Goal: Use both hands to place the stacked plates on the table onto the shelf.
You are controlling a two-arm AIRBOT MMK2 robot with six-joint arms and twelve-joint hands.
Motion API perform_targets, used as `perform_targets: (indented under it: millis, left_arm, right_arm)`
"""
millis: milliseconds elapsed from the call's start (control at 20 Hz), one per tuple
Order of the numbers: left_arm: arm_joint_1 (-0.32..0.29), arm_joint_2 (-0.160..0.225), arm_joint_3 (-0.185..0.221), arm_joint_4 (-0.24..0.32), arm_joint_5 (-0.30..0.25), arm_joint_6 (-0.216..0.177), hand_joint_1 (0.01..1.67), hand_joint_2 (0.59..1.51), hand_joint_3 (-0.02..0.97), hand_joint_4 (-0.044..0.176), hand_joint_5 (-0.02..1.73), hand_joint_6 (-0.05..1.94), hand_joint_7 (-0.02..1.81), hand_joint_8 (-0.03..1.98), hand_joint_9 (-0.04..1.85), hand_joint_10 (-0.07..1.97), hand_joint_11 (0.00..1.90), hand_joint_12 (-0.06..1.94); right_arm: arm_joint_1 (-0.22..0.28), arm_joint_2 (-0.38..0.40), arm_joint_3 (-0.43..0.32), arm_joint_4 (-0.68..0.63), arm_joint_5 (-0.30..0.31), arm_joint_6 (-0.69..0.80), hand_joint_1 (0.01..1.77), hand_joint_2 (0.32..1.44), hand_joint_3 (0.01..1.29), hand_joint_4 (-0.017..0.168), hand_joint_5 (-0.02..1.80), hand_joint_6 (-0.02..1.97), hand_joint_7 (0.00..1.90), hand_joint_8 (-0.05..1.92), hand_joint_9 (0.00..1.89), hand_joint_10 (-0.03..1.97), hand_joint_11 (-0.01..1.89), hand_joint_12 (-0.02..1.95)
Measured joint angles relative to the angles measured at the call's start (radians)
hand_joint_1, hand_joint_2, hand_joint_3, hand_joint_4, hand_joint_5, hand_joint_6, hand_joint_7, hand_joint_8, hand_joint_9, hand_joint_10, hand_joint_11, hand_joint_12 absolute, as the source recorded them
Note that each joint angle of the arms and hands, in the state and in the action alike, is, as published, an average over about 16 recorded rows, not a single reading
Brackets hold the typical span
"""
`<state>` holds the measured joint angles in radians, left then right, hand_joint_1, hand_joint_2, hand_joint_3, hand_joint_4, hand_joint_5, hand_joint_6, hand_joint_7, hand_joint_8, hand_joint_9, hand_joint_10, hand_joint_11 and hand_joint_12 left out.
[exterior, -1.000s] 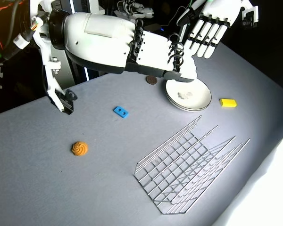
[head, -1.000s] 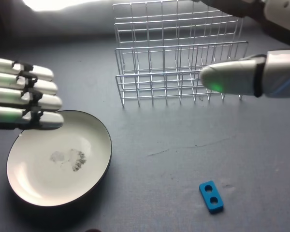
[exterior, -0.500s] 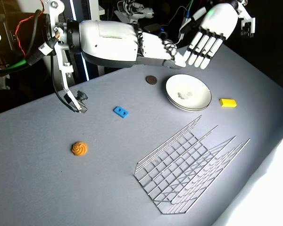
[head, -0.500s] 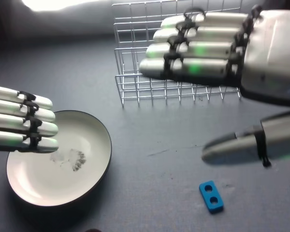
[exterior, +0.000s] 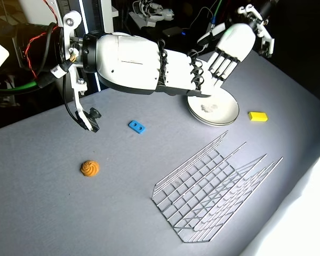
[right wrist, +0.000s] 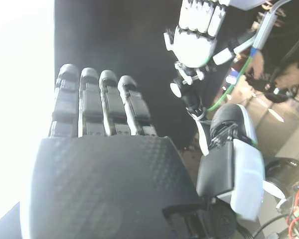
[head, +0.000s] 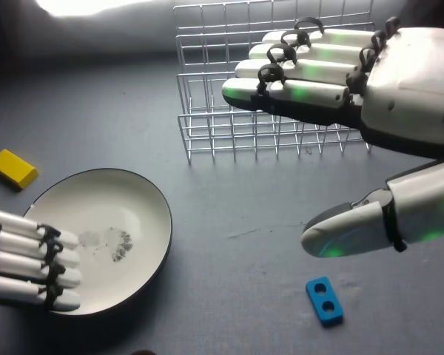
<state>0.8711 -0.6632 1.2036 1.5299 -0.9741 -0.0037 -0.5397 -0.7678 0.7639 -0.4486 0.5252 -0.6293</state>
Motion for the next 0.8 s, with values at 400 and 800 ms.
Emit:
perform_targets:
  millis: [400,800]
  left_arm:
    - [0.106,-0.064,0.065,-0.089,0.06,0.052,0.02,0.976,0.007,0.002,0.01,0.01,0.01,0.02,0.02,0.0,0.02,-0.01]
    - [0.126,-0.094,0.126,-0.119,0.065,0.048,0.02,0.966,0.006,0.001,0.01,0.01,0.01,0.02,0.02,0.0,0.01,-0.01]
  right_arm:
    - [-0.024,-0.009,-0.002,0.007,-0.007,-0.031,0.02,0.97,0.02,0.001,0.02,0.02,0.01,0.01,0.01,0.01,0.02,-0.01]
    - [-0.032,-0.013,-0.002,0.007,-0.008,-0.049,0.02,0.96,0.02,0.001,0.02,0.02,0.01,0.01,0.01,0.01,0.02,-0.01]
